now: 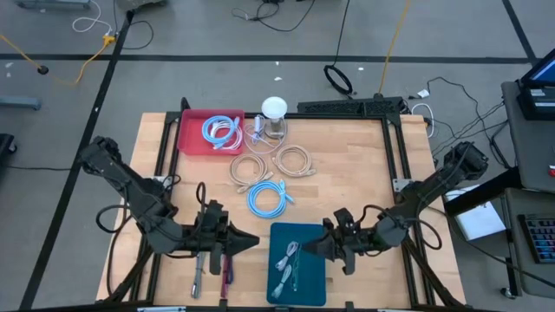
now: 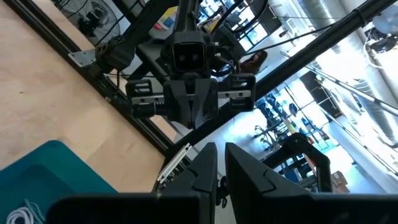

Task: Pick & Place USB Port
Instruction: Put the light blue USB cable into the blue bin

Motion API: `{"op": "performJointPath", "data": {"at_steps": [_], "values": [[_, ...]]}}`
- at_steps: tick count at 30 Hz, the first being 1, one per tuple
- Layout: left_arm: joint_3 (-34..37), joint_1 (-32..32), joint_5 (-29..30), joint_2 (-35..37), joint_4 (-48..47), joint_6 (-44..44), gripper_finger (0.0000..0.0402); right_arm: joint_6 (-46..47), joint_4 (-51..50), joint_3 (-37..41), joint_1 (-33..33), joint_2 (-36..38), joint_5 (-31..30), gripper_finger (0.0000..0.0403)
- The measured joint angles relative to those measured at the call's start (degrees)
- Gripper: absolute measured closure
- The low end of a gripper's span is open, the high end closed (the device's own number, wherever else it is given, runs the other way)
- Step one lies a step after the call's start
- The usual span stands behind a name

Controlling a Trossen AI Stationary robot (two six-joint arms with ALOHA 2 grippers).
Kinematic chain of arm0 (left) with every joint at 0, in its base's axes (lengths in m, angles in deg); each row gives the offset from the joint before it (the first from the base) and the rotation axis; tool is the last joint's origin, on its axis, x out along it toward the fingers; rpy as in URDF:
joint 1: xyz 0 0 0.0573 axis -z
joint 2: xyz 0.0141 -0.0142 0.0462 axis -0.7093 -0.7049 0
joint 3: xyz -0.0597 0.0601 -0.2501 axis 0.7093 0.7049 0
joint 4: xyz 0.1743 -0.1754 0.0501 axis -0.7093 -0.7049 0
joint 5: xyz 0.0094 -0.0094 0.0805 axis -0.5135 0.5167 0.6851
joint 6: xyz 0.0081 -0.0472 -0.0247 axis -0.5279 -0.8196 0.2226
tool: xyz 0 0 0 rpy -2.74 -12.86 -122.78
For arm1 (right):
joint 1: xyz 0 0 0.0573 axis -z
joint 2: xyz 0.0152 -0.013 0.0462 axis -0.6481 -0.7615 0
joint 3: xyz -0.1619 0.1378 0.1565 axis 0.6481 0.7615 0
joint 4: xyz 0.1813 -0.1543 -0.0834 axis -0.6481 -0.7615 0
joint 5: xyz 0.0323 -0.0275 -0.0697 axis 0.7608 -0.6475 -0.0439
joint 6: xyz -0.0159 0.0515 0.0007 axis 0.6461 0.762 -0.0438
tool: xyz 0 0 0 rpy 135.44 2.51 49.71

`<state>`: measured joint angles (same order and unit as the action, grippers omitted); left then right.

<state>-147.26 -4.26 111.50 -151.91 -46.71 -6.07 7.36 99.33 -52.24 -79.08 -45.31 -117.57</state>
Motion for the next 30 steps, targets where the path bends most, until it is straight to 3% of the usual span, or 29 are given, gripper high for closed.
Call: {"op": "performJointPath", "data": {"at_steps": [10,18,23,27,30], "values": [[0.0,-0.5,-1.3,0.0,-1.3,-1.4,0.0371,-0.4,-1.2,0.0,0.1,0.0,0.1,0.0403],[0.1,-3.1,-21.1,-5.6,-15.7,-13.8,0.0371,0.0,-11.2,0.0,0.7,0.0,0.1,0.0403],[0.0,-4.9,-34.3,-14.0,-15.6,-16.1,0.0371,0.6,-16.7,0.0,1.2,0.0,-0.1,0.0403],[-5.5,-6.7,-41.3,-21.9,-18.1,-15.4,0.0371,3.7,-22.5,0.0,1.2,0.0,-2.0,0.0403],[-14.2,-8.2,-43.7,-27.8,-24.3,-11.9,0.0371,7.3,-29.8,0.0,1.2,0.4,-3.5,0.0403]]}}
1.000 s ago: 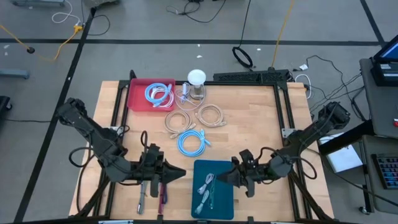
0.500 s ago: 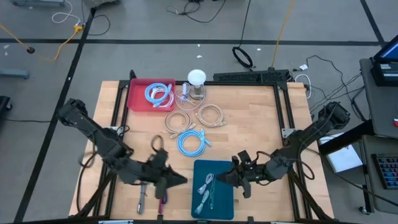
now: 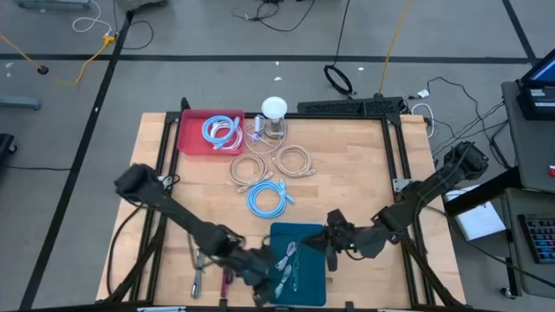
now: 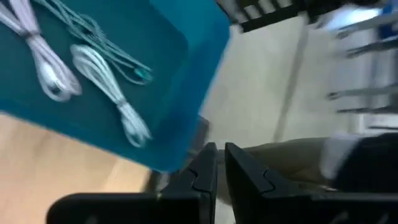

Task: Pick & Place USB Port
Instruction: Put the light blue USB cable into the blue bin

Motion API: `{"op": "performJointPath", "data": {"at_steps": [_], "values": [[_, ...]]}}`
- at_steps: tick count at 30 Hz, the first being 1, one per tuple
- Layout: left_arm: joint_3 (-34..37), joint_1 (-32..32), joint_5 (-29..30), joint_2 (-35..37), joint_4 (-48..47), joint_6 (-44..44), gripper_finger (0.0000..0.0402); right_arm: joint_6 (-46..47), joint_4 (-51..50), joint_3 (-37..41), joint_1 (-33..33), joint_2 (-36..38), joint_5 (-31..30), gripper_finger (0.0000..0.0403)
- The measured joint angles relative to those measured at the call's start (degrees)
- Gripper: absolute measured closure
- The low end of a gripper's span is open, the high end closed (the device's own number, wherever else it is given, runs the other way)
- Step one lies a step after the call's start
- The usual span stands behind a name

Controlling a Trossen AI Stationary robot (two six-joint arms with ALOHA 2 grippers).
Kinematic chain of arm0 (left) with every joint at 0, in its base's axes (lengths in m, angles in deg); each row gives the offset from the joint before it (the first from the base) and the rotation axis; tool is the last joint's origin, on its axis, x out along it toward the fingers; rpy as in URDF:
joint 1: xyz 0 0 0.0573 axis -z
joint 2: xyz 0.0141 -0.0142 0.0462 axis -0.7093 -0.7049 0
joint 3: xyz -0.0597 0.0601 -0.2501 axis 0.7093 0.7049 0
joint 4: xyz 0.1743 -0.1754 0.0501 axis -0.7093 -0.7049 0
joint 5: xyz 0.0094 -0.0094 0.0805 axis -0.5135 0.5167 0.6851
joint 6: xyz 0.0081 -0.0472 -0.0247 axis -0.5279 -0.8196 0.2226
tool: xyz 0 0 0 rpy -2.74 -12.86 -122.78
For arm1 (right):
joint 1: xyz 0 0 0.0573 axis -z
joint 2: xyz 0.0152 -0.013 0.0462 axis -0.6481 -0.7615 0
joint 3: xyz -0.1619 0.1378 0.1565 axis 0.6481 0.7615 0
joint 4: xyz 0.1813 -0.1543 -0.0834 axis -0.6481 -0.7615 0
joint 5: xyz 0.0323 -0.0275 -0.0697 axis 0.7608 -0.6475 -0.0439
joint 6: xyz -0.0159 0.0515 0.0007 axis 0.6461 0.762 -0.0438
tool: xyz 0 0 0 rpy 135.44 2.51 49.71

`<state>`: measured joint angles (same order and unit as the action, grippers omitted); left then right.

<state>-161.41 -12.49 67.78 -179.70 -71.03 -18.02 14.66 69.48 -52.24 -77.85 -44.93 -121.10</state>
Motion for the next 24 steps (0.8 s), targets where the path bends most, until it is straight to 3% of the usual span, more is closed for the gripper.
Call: {"op": "performJointPath", "data": {"at_steps": [6,9,13,18,21,24], "values": [[-20.6,-3.1,-2.5,-11.2,-25.5,10.9,0.037,3.7,-9.9,0.0,0.0,1.3,-1.0,0.0403],[-26.3,-4.3,-5.0,-14.6,-32.7,13.3,0.0352,4.7,-15.2,0.0,0.0,3.3,-1.1,0.0403],[-27.0,-5.0,-6.1,-16.1,-32.8,13.1,0.0289,14.7,-35.5,0.0,-2.3,9.1,-4.7,0.0403],[-27.0,-5.3,-5.8,-17.7,-32.5,11.1,0.0198,37.7,-66.4,0.0,-8.9,16.6,-9.8,0.0403],[-27.0,-5.4,-5.9,-19.1,-32.1,10.2,0.016,45.4,-74.8,0.0,-11.9,19.1,-10.3,0.0403],[-27.0,-5.7,-6.4,-20.5,-31.0,9.3,0.0145,46.8,-76.2,0.0,-13.1,19.9,-10.3,0.0403]]}}
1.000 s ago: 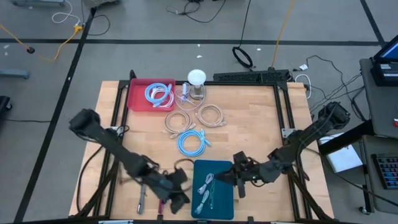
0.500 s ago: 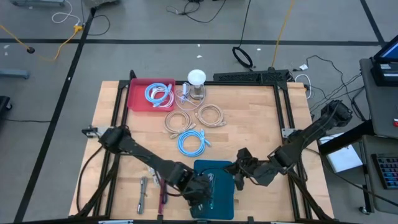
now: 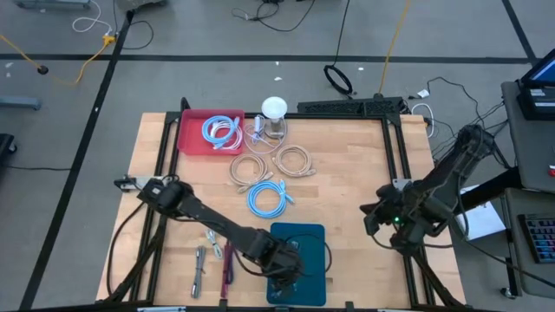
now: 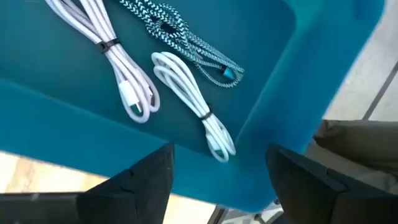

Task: Pick & Place USB Port
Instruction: Put the light blue USB cable into the blue bin

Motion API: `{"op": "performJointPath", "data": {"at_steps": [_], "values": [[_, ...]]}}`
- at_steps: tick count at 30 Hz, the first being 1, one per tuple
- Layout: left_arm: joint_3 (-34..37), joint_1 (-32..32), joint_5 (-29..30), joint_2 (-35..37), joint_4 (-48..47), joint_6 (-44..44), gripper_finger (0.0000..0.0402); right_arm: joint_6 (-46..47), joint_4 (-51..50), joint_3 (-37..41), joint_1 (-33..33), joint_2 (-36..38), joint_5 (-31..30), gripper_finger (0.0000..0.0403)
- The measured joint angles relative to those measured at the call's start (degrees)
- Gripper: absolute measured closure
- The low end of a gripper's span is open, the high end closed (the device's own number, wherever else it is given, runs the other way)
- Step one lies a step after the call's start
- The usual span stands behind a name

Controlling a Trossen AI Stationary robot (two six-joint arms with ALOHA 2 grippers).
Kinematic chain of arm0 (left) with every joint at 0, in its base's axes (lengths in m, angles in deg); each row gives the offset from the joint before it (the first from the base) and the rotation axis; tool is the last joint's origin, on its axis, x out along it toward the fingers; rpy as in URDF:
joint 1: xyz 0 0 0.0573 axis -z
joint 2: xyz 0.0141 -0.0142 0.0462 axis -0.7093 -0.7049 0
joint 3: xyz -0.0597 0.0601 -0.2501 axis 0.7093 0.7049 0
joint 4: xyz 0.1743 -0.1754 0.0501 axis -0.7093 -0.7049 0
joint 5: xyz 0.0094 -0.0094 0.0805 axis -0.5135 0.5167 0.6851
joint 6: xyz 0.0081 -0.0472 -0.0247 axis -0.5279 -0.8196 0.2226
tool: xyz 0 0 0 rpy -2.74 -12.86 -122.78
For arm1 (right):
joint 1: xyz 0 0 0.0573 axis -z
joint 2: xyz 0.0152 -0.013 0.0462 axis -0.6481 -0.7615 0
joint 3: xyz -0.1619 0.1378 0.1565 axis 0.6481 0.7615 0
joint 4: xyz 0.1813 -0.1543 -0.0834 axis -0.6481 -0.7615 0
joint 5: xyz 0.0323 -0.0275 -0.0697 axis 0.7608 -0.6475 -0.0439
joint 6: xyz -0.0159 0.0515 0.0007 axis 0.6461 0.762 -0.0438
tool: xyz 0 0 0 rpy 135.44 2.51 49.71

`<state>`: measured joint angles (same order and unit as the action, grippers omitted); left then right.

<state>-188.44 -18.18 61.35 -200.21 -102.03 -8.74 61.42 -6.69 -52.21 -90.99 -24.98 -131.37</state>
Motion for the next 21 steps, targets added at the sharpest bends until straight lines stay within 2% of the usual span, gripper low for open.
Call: {"op": "performJointPath", "data": {"at_steps": [17,21], "values": [[0.2,-0.4,-0.2,-2.6,3.8,0.2,0.0183,-3.1,7.1,0.0,-0.1,-2.3,-4.6,0.0403],[0.3,-0.2,-1.8,-4.4,4.4,0.0,0.0183,-7.0,10.9,0.0,-0.1,-2.3,-6.0,0.0403]]}}
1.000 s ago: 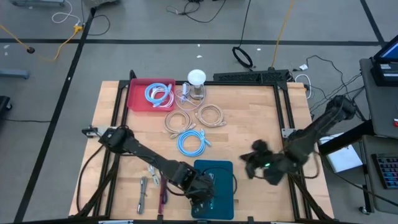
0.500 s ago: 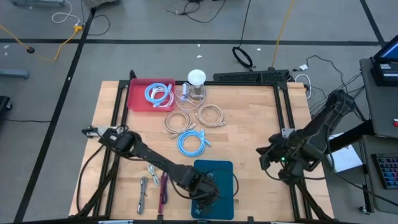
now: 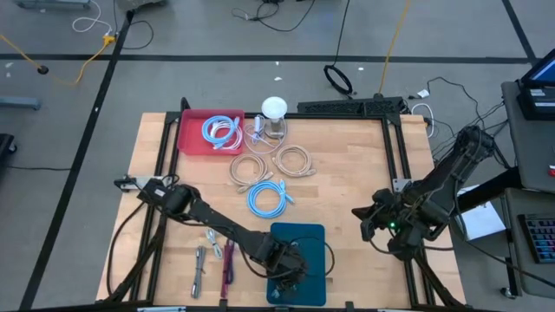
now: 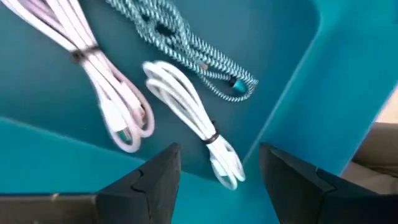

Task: Pick & Place USB Port
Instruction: Put the light blue USB cable into the blue bin

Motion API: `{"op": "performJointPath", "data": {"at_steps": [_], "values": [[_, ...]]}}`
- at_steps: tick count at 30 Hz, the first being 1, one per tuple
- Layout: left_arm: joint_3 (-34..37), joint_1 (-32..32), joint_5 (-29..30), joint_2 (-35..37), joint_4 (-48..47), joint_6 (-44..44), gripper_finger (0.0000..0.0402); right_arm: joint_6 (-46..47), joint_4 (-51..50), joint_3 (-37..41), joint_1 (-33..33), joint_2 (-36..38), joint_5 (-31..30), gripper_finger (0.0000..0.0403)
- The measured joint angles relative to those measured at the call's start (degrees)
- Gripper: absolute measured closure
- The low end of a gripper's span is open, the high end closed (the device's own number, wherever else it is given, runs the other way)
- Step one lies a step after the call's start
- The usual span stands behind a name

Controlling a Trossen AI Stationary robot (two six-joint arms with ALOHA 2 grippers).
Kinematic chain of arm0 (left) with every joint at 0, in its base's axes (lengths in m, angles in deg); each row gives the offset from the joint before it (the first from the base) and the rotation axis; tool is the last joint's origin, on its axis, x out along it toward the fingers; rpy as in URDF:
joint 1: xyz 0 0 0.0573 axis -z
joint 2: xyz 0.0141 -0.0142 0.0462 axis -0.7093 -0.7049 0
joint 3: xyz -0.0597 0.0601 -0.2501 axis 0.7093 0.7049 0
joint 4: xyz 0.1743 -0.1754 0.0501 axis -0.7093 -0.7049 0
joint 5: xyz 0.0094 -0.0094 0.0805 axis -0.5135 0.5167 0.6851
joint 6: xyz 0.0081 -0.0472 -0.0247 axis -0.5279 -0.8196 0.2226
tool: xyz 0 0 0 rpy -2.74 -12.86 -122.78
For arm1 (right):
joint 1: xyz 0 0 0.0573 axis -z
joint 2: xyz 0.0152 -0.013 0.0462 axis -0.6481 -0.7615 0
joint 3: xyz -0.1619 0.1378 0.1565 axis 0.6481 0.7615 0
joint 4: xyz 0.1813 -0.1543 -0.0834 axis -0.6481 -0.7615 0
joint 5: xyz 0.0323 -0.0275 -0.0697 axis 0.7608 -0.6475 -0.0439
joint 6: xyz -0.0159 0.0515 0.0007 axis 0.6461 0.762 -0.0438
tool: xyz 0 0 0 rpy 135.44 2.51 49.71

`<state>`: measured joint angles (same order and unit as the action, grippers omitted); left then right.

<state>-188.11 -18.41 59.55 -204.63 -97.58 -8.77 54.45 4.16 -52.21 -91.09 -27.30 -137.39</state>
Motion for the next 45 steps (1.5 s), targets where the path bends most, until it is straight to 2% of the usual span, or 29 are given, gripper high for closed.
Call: {"op": "performJointPath", "data": {"at_steps": [4,15,18,26,30,38,45], "values": [[0.0,0.7,-1.8,-1.7,2.0,-0.6,0.0183,-4.0,3.8,0.0,0.0,0.0,-1.1,0.0403],[0.0,1.2,2.0,-2.2,-1.0,-0.1,0.0186,-15.2,15.1,0.0,0.4,0.0,-4.4,0.0403],[0.0,1.2,2.2,-2.2,-1.0,0.4,0.021,-17.3,17.1,0.0,0.5,0.0,-4.9,0.0403],[0.0,1.2,2.2,-2.2,-1.0,3.3,0.0342,-23.7,24.9,0.0,0.5,0.0,-7.6,0.0403],[0.0,1.1,2.2,-2.2,-0.8,3.9,0.0391,-27.1,29.0,0.0,0.4,0.0,-8.9,0.0403],[0.0,1.1,2.2,-2.2,-0.9,3.1,0.0399,-31.9,33.3,0.0,0.4,0.0,-10.3,0.0403],[0.0,1.1,2.1,-2.2,-1.0,2.3,0.04,-32.1,33.5,0.0,0.4,0.0,-10.3,0.0403]]}}
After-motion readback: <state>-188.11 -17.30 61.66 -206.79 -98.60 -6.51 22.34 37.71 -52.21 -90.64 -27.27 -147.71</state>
